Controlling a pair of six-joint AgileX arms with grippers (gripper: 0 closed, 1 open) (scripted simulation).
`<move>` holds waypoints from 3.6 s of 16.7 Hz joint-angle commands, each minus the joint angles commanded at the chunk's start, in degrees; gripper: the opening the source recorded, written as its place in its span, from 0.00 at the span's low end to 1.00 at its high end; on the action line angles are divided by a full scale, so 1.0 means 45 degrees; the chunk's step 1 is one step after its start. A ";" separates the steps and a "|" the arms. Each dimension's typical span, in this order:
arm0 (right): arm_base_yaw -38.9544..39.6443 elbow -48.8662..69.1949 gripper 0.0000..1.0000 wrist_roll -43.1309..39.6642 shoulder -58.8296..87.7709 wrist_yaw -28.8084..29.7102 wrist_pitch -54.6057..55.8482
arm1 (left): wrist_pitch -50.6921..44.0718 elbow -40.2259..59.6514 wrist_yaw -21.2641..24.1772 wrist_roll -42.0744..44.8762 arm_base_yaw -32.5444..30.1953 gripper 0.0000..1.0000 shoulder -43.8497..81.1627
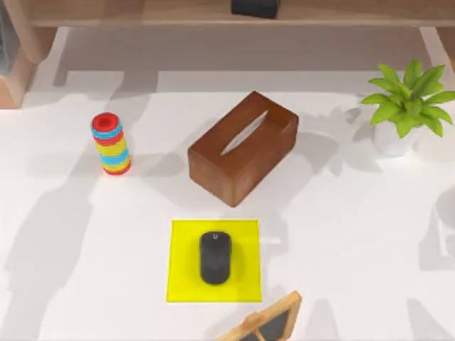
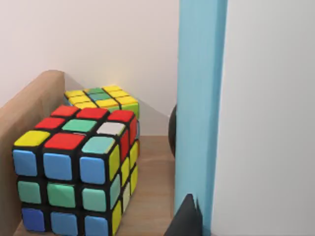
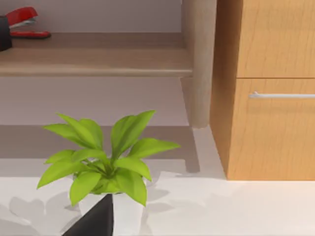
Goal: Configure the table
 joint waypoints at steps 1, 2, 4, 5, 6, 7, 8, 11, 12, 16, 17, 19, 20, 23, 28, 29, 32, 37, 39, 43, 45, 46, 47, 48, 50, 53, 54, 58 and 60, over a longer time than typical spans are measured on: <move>0.0000 0.0000 1.00 0.0000 0.0000 0.0000 0.0000 | -0.0033 -0.0188 -0.0051 0.0007 -0.0056 0.00 -0.0223; 0.0000 0.0000 1.00 0.0000 0.0000 0.0000 0.0000 | -0.0048 -0.0272 -0.0075 0.0011 -0.0074 0.00 -0.0314; 0.0000 0.0000 1.00 0.0000 0.0000 0.0000 0.0000 | -0.0048 -0.0274 -0.0075 0.0011 -0.0074 0.00 -0.0315; 0.0000 0.0000 1.00 0.0000 0.0000 0.0000 0.0000 | -0.0042 -0.0210 -0.0066 0.0029 -0.0006 0.00 -0.0267; 0.0000 0.0000 1.00 0.0000 0.0000 0.0000 0.0000 | -0.0042 -0.0210 -0.0066 0.0029 -0.0006 0.00 -0.0267; 0.0000 0.0000 1.00 0.0000 0.0000 0.0000 0.0000 | 0.0046 -0.0208 -0.0011 0.0050 0.0038 0.00 -0.0305; 0.0000 0.0000 1.00 0.0000 0.0000 0.0000 0.0000 | 0.0244 -0.0205 0.0113 0.0095 0.0139 0.00 -0.0389; 0.0000 0.0000 1.00 0.0000 0.0000 0.0000 0.0000 | 0.1715 -0.0586 0.0969 0.0423 0.1077 0.00 -0.0937; 0.0000 0.0000 1.00 0.0000 0.0000 0.0000 0.0000 | 0.2436 -0.0858 0.1373 0.0578 0.1609 0.00 -0.1095; 0.0000 0.0000 1.00 0.0000 0.0000 0.0000 0.0000 | 0.6085 -0.2253 0.3401 0.1328 0.4272 0.00 -0.1592; 0.0000 0.0000 1.00 0.0000 0.0000 0.0000 0.0000 | 0.7136 -0.2662 0.4004 0.1547 0.5031 0.00 -0.1694; 0.0000 0.0000 1.00 0.0000 0.0000 0.0000 0.0000 | 0.9255 -0.3549 0.5235 0.2017 0.6615 0.00 -0.1831; 0.0000 0.0000 1.00 0.0000 0.0000 0.0000 0.0000 | 1.0292 -0.4043 0.5846 0.2290 0.7442 0.00 -0.1843; 0.0000 0.0000 1.00 0.0000 0.0000 0.0000 0.0000 | 1.3192 -0.5637 0.7575 0.3291 0.9894 0.00 -0.1743; 0.0000 0.0000 1.00 0.0000 0.0000 0.0000 0.0000 | 1.6084 -0.8514 0.9789 0.5966 1.3293 0.00 -0.1171; 0.0000 0.0000 1.00 0.0000 0.0000 0.0000 0.0000 | 1.6298 -0.9074 1.0091 0.6686 1.3785 0.00 -0.1009; 0.0000 0.0000 1.00 0.0000 0.0000 0.0000 0.0000 | 1.6285 -1.0657 1.0730 0.9124 1.4838 0.00 -0.0441; 0.0000 0.0000 1.00 0.0000 0.0000 0.0000 0.0000 | 1.4246 -1.2672 1.1007 1.3758 1.4981 0.00 0.0692; 0.0000 0.0000 1.00 0.0000 0.0000 0.0000 0.0000 | 1.3131 -1.3186 1.0948 1.5630 1.4583 0.00 0.1128; 0.0000 0.0000 1.00 0.0000 0.0000 0.0000 0.0000 | 1.1154 -1.3192 1.0790 1.8984 1.3118 0.00 0.1572; 0.0000 0.0000 1.00 0.0000 0.0000 0.0000 0.0000 | 1.0523 -1.2732 1.0779 2.0327 1.2227 0.00 0.1474; 0.0000 0.0000 1.00 0.0000 0.0000 0.0000 0.0000 | 1.0271 -1.2523 1.0782 2.0869 1.1830 0.00 0.1427; 0.0000 0.0000 1.00 0.0000 0.0000 0.0000 0.0000 | 1.0038 -1.2346 1.0784 2.1347 1.1465 0.00 0.1398; 0.0000 0.0000 1.00 0.0000 0.0000 0.0000 0.0000 | 0.9841 -1.2268 1.0769 2.1654 1.1194 0.00 0.1428; 0.0000 0.0000 1.00 0.0000 0.0000 0.0000 0.0000 | 0.9537 -1.2248 1.0731 2.1998 1.0831 0.00 0.1507; 0.0000 0.0000 1.00 0.0000 0.0000 0.0000 0.0000 | 0.9525 -1.2250 1.0729 2.2009 1.0817 0.00 0.1511; 0.0000 0.0000 1.00 0.0000 0.0000 0.0000 0.0000 | 0.9525 -1.2250 1.0729 2.2009 1.0817 0.00 0.1511; 0.0000 0.0000 1.00 0.0000 0.0000 0.0000 0.0000 | 0.9531 -1.2064 1.0651 2.1940 1.0827 0.00 0.1598; 0.0000 0.0000 1.00 0.0000 0.0000 0.0000 0.0000 | 0.9483 -1.1652 1.0488 2.1866 1.0710 0.00 0.1890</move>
